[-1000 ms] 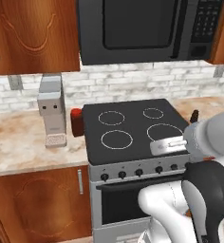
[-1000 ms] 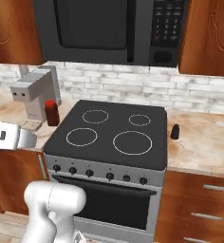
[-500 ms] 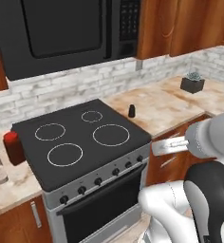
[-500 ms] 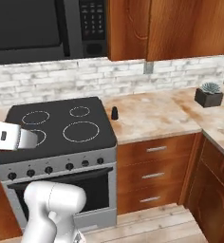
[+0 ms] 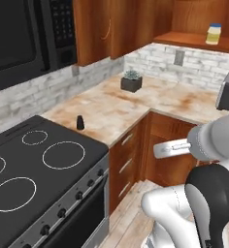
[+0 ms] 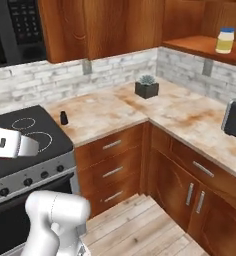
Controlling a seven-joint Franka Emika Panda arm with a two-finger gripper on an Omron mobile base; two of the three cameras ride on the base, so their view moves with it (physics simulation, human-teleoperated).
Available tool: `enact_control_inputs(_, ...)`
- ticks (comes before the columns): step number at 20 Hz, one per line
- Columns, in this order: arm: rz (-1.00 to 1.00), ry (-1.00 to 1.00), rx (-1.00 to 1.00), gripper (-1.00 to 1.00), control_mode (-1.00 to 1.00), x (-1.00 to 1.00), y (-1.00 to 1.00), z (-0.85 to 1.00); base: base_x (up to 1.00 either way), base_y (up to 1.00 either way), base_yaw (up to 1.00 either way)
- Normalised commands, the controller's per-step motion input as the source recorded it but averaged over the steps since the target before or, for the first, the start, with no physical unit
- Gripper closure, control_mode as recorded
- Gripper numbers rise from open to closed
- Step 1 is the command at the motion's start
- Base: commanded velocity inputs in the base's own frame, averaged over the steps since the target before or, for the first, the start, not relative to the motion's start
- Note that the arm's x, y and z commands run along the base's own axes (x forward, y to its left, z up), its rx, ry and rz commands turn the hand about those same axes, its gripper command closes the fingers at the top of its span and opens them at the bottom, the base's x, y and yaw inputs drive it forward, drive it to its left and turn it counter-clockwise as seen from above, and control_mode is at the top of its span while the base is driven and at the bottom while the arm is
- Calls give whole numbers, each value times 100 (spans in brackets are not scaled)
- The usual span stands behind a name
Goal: Collect the paprika, mayonnaise, and shaker from the cabinet and place them next to the stove.
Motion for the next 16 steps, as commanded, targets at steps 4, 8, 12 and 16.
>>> enact_control_inputs(4,0,0,0,-100,100,0,0,0,9,-50,-56)
enact_control_inputs(8,0,0,0,-100,100,0,0,0,8,-58,-56)
enact_control_inputs(12,0,0,0,-100,100,0,0,0,15,-49,-54)
enact_control_inputs(16,0,0,0,-100,100,0,0,0,37,-15,-52)
